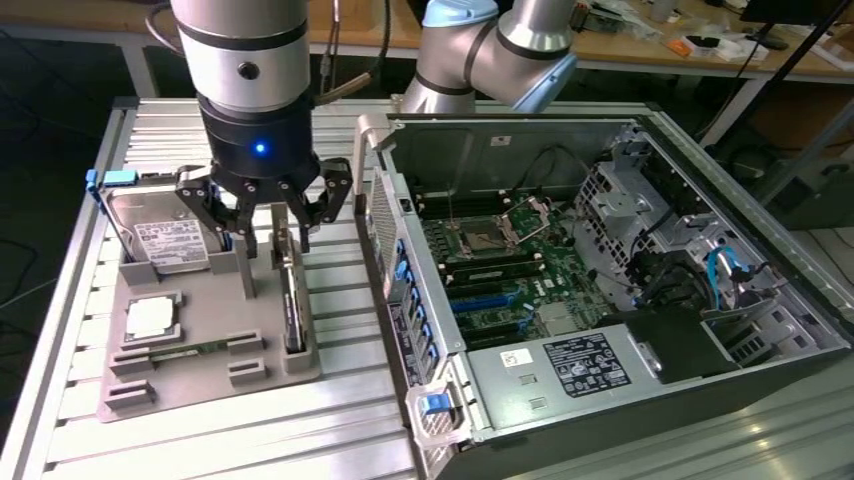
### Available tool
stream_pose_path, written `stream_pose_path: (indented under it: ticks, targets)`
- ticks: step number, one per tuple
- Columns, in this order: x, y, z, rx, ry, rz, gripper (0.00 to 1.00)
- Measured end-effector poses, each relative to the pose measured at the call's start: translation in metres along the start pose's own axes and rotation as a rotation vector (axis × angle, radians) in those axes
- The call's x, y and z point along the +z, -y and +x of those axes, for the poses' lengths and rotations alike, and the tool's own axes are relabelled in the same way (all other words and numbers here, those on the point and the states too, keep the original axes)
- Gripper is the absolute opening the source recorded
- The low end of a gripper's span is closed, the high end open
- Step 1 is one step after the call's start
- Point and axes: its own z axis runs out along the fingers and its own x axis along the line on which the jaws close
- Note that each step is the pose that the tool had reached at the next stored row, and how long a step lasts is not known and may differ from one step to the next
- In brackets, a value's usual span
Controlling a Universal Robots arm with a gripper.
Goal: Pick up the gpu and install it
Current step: 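Pick up the gpu and move the gpu toward the slot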
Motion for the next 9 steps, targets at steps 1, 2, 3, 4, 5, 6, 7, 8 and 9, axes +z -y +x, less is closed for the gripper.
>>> stream_pose_path:
  ticks: [1, 2, 3, 4, 5, 6, 7, 8, 9]
  targets:
    - [0.0019, 0.0, 0.0, 0.0, 0.0, 0.0, 0.54]
    - [0.0038, 0.0001, 0.0, 0.0, 0.0, 0.0, 0.54]
    - [0.0069, 0.0001, 0.0, 0.0, 0.0, -0.0001, 0.54]
    - [0.0093, 0.0002, 0.0, 0.0, 0.0, -0.0001, 0.54]
    - [0.0113, 0.0002, 0.0, 0.0, 0.0, 0.0, 0.54]
    - [0.013, 0.0002, 0.0, 0.0, 0.0, 0.0, 0.54]
    - [0.0149, 0.0003, 0.0, 0.0, 0.0, 0.0, 0.54]
    - [0.0168, 0.0003, 0.0, 0.0, 0.0, 0.0, 0.54]
    - [0.0186, 0.0003, 0.0, 0.0, 0.0, 0.0, 0.54]
